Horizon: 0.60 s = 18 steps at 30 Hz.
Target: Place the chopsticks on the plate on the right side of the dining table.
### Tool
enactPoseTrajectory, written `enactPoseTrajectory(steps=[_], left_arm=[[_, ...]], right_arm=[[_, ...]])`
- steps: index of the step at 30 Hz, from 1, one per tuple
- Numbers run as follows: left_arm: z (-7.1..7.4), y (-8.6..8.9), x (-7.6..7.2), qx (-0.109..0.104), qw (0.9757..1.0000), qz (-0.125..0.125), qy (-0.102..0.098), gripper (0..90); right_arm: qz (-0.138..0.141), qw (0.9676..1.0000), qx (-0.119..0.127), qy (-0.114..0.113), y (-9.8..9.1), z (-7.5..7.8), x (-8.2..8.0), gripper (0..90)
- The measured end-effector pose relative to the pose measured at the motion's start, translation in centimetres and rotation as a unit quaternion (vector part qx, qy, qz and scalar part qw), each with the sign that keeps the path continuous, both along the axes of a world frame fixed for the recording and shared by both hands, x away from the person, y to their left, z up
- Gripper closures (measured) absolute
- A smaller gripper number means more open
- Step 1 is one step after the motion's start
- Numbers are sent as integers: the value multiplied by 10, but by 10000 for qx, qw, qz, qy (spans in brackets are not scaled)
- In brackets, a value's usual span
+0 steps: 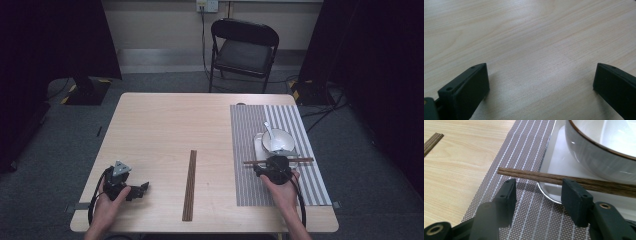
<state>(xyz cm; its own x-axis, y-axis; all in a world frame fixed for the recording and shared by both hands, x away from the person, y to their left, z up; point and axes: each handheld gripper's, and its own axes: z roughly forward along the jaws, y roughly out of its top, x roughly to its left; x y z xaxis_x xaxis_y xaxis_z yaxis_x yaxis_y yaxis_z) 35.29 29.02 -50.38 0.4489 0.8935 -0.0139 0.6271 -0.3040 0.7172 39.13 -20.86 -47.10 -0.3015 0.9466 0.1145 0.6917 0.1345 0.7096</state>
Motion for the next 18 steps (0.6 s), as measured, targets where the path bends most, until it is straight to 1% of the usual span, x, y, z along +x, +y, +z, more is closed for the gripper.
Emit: enactPoseTrajectory(steps=[9,14,18], left_arm=[[0,0,0,-3,10000,4,-2,0],[0,0,0,4,10000,-4,2,0],[0,0,0,3,10000,-1,0,0]], right_arm=[[-9,10000,-14,20,1,-3,4,443],[-9,10000,-26,17,2,-3,4,436],[-7,10000,12,-1,2,-1,3,430]])
